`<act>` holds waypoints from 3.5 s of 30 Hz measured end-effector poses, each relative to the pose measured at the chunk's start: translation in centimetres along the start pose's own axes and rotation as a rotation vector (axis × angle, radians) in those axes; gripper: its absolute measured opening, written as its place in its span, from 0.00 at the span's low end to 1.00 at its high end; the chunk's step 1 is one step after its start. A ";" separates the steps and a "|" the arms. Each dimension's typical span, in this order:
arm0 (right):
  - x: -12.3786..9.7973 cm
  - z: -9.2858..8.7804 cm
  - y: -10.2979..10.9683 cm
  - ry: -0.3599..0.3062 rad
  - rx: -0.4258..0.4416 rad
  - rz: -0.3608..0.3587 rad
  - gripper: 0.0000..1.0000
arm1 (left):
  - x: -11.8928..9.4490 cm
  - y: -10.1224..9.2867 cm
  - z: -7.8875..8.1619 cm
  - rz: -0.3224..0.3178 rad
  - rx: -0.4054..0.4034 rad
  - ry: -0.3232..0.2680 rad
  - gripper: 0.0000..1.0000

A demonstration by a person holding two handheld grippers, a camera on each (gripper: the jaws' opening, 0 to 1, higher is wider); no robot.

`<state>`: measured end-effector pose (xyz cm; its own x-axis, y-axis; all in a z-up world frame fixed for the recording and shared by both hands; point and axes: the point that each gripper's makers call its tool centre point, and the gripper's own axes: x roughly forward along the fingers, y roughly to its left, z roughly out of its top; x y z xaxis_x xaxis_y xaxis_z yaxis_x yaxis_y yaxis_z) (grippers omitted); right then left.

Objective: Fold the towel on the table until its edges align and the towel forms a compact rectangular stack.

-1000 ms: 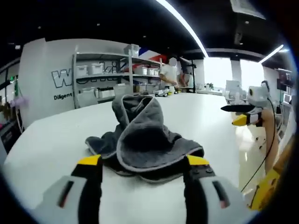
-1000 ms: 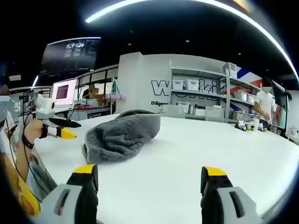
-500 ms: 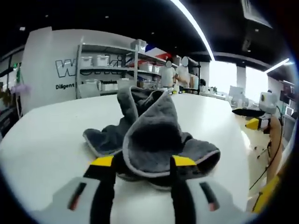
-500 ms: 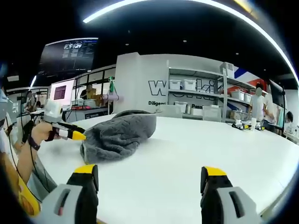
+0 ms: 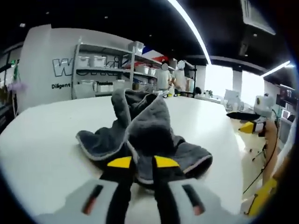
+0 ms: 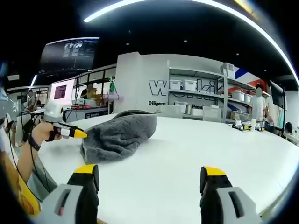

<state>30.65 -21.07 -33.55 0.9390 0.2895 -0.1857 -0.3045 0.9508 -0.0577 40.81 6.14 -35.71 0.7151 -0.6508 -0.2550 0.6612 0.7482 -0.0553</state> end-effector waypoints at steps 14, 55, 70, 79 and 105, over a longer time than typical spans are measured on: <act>-0.6 -0.2 -0.1 -0.003 0.006 -0.005 0.93 | 0.4 -8.7 4.1 -0.239 0.140 -0.068 0.07; -4.1 -3.1 -4.7 -0.026 0.118 -0.104 0.91 | 12.1 -20.5 9.3 -0.639 0.223 0.086 0.07; -1.4 -1.2 -1.2 -0.036 0.076 -0.010 0.91 | -2.6 -8.7 9.5 -0.230 0.218 -0.135 0.09; 0.3 -0.2 1.8 -0.017 0.019 0.074 0.91 | -11.4 -1.3 2.0 0.061 0.019 -0.133 0.23; 2.0 -0.4 6.1 0.049 -0.053 0.156 0.89 | -17.4 4.4 -2.0 0.350 -0.041 -0.101 0.99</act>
<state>30.60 -14.74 -34.63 0.8710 0.4265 -0.2438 -0.4555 0.8870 -0.0757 30.79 21.01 -33.49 0.9167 -0.3624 -0.1684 0.3643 0.9311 -0.0204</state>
